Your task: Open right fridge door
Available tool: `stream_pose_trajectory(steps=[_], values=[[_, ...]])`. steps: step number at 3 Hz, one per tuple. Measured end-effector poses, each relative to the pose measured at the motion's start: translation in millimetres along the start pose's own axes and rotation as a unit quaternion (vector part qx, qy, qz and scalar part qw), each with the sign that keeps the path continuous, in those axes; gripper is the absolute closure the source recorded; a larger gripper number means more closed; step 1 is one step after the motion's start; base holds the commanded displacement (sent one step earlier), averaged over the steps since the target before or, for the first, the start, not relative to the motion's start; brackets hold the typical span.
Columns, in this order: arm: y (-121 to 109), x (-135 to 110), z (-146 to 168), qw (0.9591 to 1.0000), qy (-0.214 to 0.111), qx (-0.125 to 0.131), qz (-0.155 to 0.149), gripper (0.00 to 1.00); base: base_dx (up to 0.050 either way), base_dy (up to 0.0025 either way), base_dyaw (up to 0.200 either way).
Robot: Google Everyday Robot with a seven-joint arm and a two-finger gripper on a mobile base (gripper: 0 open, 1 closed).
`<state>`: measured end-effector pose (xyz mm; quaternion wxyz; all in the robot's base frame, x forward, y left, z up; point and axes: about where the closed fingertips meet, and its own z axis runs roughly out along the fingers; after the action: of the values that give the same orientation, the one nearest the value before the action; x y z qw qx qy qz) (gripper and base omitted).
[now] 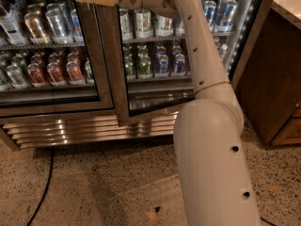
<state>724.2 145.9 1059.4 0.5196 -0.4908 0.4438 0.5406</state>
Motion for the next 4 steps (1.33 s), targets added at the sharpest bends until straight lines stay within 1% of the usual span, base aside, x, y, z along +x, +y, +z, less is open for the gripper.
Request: stream_pose_trajectory(steps=[2, 4], values=[[0.1, -0.6, 0.4, 1.0000, 0.000, 0.000, 0.000, 0.26, 0.000, 0.00000, 0.000], [0.0, -1.8, -1.1, 0.9999, 0.000, 0.012, 0.007, 0.34, 0.000, 0.00000, 0.000]])
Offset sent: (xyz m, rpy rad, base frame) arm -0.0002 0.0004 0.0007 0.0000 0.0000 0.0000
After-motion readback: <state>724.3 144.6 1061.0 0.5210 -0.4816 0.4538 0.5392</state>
